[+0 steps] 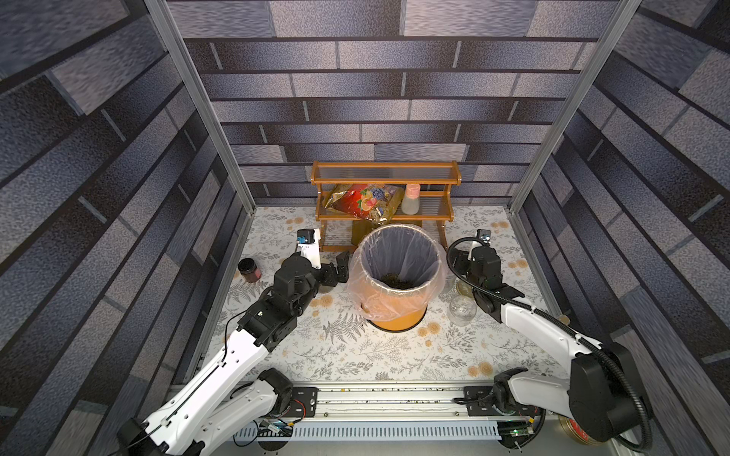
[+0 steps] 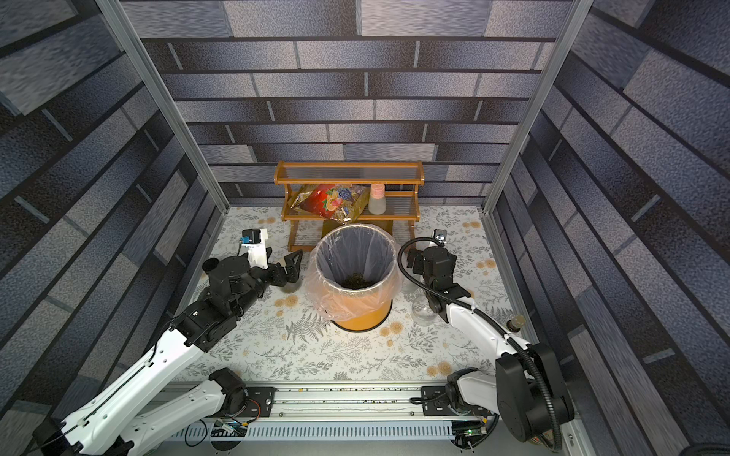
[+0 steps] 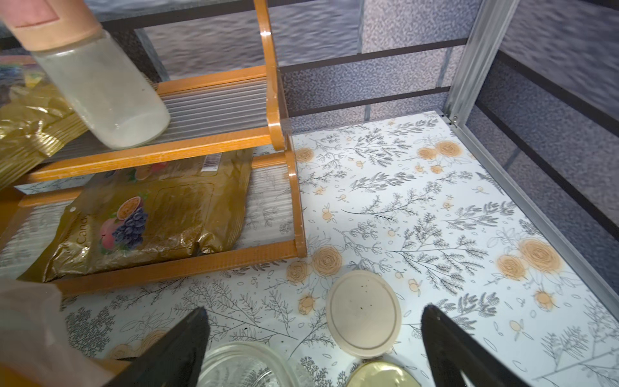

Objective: Empty moldy tea leaves from jars
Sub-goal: Place the jar at the center of the board, then move the jar to the center of the board.

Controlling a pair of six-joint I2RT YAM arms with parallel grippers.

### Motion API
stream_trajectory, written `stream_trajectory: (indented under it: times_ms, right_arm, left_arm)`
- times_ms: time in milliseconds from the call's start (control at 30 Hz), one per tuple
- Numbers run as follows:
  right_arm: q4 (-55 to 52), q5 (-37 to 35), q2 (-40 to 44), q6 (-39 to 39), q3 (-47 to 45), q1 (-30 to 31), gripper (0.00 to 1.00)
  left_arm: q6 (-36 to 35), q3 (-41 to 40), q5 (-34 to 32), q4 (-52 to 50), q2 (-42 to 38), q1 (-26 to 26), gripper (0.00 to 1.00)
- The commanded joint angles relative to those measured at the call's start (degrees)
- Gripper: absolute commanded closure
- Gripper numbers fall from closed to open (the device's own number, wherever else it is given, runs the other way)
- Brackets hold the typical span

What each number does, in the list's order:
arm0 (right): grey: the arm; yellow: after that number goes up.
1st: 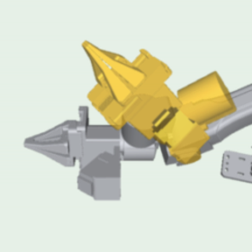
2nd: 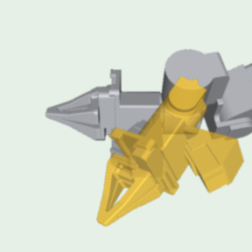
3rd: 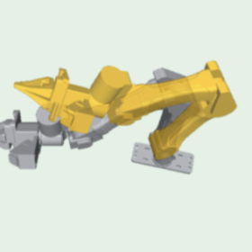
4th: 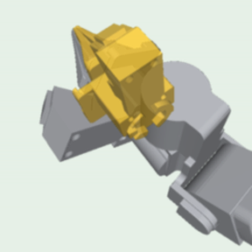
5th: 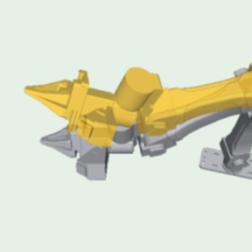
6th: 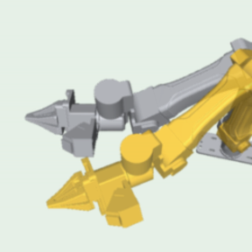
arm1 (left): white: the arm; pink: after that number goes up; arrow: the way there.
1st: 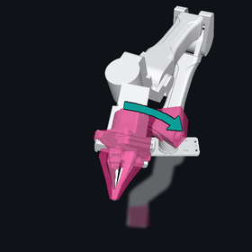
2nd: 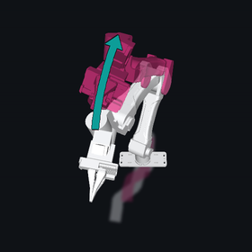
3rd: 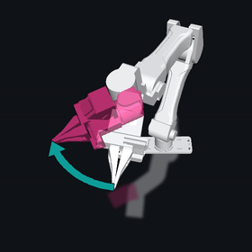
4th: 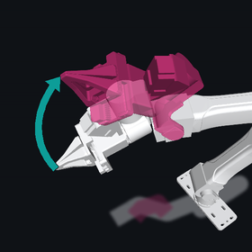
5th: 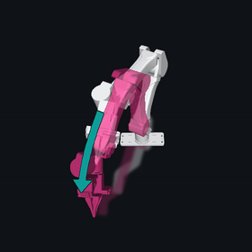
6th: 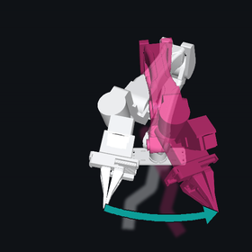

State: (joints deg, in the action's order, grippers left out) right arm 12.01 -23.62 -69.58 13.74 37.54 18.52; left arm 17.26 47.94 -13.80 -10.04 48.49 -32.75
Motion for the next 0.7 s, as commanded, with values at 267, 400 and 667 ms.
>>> stream_trajectory:
  times_ms: [267, 400, 667]
  right_arm:
    - [-17.8, -1.88, 8.04, 5.76, 9.19, -2.0, 0.0]
    - [-22.16, -0.15, 13.26, 6.3, 11.51, -2.0, 0.0]
    - [-29.21, 9.51, 19.49, 6.21, 15.39, -1.94, 0.0]
  left_arm:
    - [7.14, -0.23, -1.87, -7.97, 4.46, 7.32, 0.0]
    - [7.84, -2.77, -0.64, -5.58, 6.88, 9.13, 0.0]
    - [4.61, -1.27, 0.27, -4.29, 16.55, 11.18, 0.0]
